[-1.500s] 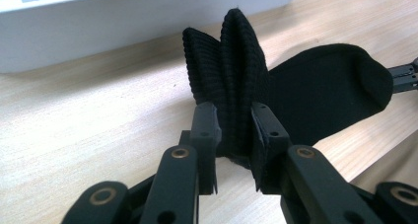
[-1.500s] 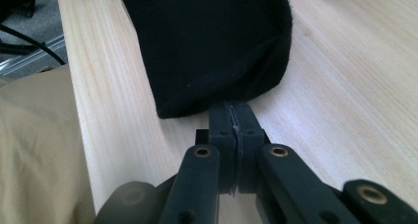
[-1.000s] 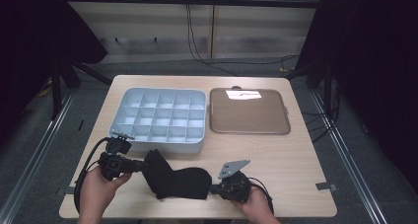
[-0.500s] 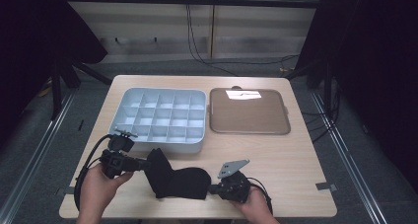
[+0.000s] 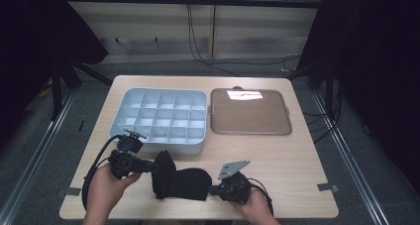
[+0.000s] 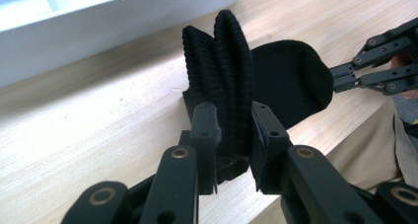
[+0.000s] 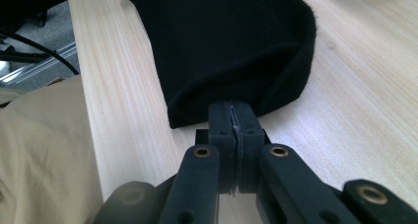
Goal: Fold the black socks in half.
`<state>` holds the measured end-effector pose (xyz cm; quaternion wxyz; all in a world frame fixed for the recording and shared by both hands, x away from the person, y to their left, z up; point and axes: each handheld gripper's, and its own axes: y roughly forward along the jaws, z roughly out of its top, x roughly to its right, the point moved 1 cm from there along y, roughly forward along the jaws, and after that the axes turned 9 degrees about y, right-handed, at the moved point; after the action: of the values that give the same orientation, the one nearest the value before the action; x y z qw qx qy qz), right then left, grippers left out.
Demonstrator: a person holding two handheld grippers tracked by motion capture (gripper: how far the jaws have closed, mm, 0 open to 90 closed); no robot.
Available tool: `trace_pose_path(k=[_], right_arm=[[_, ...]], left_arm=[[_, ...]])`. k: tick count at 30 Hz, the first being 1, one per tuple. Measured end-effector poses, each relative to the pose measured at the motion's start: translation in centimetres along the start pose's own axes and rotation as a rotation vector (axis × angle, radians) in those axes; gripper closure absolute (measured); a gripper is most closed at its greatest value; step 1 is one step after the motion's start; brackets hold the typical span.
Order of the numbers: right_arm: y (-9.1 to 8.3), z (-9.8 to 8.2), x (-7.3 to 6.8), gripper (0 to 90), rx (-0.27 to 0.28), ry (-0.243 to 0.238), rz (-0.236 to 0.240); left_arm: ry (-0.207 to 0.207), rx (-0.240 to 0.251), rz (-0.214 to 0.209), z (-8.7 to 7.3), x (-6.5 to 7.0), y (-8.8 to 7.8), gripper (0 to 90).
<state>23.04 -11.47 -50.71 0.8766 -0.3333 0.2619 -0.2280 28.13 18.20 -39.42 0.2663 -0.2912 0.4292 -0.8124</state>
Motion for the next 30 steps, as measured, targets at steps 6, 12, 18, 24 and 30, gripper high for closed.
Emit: trace_pose_path(k=[6, 12, 18, 24, 30], right_arm=[[0.0, 0.0, -0.1, 88.5, -0.001, -0.011, -0.001], [0.1, 0.0, -0.2, 88.5, -0.003, -0.004, 0.002], [0.1, 0.1, -0.2, 88.6, 0.001, -0.007, 0.003], [0.1, 0.1, -0.2, 88.5, 0.001, -0.007, 0.004], [0.2, 0.1, -0.3, 88.6, 0.003, -0.009, 0.005]], left_arm=[[0.008, 0.007, -0.008, 0.5, 0.6, 0.2, 74.8], [0.006, 0.004, -0.015, 0.6, 0.7, 0.5, 74.8], [0.020, -0.013, -0.018, 1.0, 1.0, 1.1, 74.8], [0.019, -0.031, -0.024, 1.3, 1.3, 1.6, 75.0], [0.020, -0.035, -0.033, 1.4, 1.4, 2.0, 75.0]])
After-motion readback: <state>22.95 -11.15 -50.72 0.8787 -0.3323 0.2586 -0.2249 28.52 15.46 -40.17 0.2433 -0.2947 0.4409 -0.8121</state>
